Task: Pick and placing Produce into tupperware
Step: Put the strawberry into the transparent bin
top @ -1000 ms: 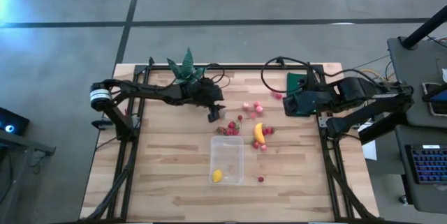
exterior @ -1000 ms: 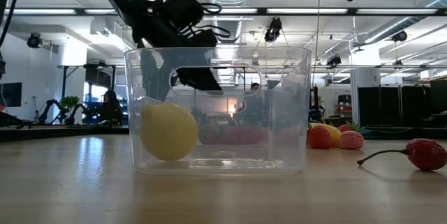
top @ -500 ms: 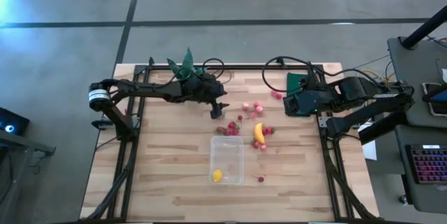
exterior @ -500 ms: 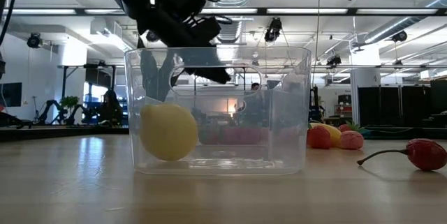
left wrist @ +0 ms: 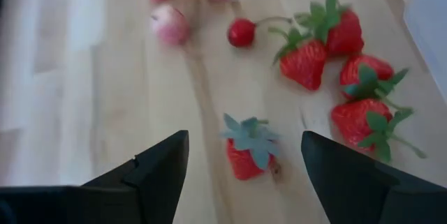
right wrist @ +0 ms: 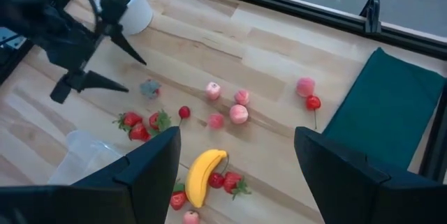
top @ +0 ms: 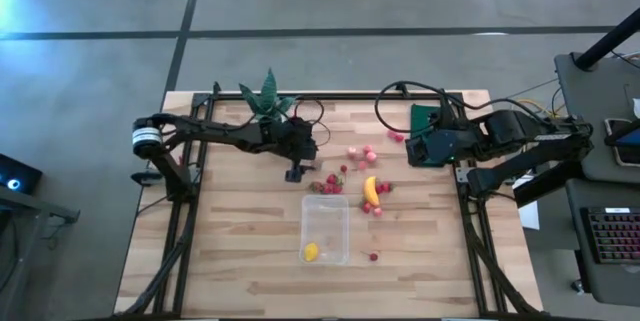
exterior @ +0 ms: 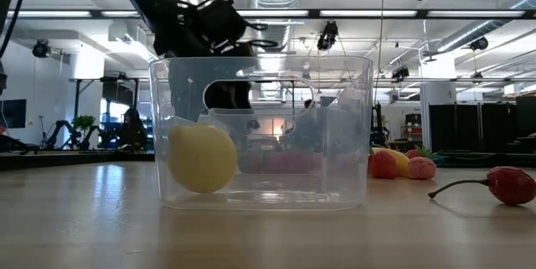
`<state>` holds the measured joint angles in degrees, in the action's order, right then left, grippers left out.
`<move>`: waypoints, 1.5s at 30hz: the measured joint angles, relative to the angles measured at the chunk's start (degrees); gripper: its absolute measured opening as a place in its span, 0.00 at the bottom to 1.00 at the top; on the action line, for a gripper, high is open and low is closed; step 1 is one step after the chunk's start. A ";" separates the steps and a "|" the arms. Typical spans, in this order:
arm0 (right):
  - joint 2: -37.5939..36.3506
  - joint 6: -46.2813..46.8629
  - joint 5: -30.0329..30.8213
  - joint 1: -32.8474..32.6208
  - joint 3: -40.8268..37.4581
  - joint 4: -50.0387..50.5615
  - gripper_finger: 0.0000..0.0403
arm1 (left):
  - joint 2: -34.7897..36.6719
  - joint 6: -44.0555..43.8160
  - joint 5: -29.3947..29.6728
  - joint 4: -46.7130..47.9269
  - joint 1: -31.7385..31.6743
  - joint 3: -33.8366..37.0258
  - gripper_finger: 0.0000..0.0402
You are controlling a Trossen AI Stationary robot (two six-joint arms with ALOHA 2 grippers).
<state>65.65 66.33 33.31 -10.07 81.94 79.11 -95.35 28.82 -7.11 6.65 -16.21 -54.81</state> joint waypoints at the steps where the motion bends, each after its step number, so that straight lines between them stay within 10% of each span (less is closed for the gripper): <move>1: 0.00 -0.21 0.17 0.01 -0.01 0.00 0.67 | -0.94 0.09 0.02 -0.23 0.17 -0.10 0.65; 22: 0.00 -0.57 0.33 0.01 -0.10 0.40 0.67 | -9.04 -1.38 1.25 -0.10 0.20 -2.85 0.65; 45: 0.00 -0.71 0.17 -0.01 -0.10 0.87 0.67 | -7.87 -3.63 3.19 0.44 0.52 -4.12 0.31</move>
<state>65.65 65.61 33.48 -10.09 81.84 79.99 -103.22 25.19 -3.92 7.09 -15.69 -58.92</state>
